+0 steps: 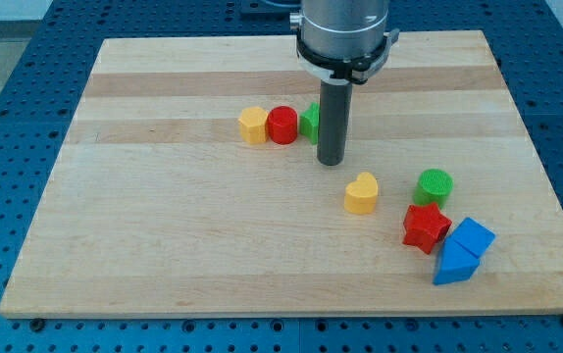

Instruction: Move the yellow heart to the right of the green star

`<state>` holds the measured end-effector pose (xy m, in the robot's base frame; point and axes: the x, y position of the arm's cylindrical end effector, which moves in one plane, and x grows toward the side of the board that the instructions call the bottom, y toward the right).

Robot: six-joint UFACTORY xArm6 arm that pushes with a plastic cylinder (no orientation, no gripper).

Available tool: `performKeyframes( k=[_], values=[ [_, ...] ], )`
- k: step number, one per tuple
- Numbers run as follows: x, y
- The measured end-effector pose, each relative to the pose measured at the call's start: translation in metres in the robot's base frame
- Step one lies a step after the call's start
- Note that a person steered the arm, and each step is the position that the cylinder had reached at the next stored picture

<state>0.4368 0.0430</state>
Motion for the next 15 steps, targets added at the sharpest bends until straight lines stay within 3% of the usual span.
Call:
performKeyframes(
  k=[4, 6, 11, 15],
  values=[
    [0.050, -0.029],
    [0.100, -0.007],
    [0.065, 0.065],
    [0.074, 0.029]
  ],
)
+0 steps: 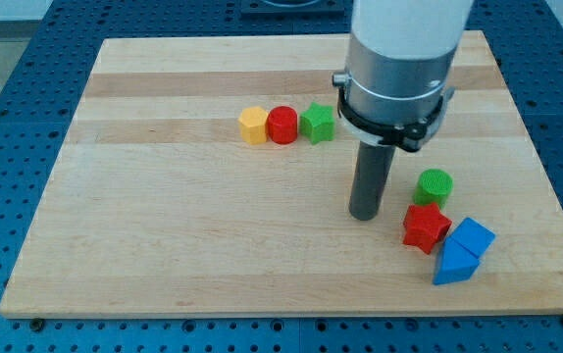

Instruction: Move the yellow heart to the right of the green star

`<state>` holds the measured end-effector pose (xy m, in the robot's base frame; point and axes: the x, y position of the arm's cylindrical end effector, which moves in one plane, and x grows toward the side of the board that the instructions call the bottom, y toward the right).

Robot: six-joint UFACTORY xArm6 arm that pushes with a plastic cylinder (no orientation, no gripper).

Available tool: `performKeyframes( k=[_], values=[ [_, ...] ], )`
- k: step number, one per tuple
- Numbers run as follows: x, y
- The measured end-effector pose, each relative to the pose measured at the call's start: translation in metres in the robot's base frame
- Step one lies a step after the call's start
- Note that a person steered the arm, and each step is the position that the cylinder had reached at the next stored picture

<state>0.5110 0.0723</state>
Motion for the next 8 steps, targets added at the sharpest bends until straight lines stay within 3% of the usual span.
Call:
performKeyframes(
  k=[8],
  values=[
    [-0.065, 0.027]
  ],
)
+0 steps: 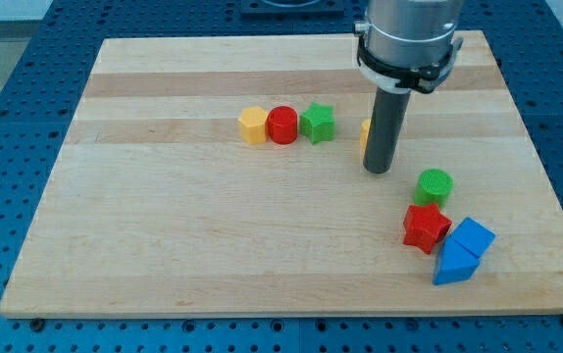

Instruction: Move the yellow heart to the right of the green star

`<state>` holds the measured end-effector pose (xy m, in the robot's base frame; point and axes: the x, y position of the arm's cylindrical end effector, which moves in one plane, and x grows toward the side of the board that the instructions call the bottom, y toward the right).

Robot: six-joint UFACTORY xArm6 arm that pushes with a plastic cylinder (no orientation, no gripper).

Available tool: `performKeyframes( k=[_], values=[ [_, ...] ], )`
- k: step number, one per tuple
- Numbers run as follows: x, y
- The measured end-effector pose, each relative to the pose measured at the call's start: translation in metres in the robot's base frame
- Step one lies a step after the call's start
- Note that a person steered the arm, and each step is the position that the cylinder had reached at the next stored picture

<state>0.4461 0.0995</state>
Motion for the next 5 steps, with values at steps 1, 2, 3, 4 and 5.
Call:
performKeyframes(
  k=[1, 2, 3, 4, 5],
  values=[
    [-0.010, 0.002],
    [-0.019, 0.003],
    [-0.022, 0.004],
    [-0.023, 0.006],
    [-0.025, 0.010]
  ],
)
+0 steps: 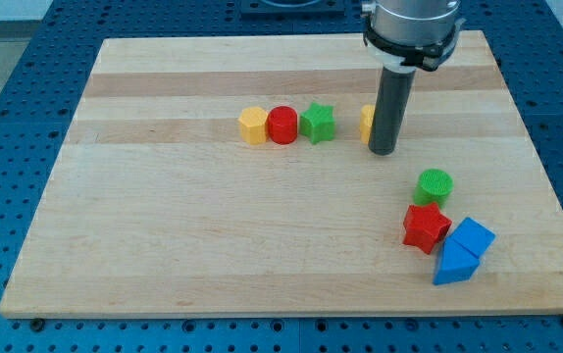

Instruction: Move the yellow heart to the right of the green star

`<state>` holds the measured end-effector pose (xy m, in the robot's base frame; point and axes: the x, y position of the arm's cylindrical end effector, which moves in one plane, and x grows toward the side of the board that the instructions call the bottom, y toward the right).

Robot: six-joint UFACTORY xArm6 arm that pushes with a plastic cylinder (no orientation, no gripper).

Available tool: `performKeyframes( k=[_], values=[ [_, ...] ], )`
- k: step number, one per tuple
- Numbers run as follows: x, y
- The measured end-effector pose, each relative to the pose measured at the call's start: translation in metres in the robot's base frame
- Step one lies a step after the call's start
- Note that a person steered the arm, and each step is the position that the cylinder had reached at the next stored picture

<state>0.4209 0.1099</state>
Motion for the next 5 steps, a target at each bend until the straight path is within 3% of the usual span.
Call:
performKeyframes(
  k=[2, 5],
  values=[
    [-0.007, 0.034],
    [-0.023, 0.035]
  ],
)
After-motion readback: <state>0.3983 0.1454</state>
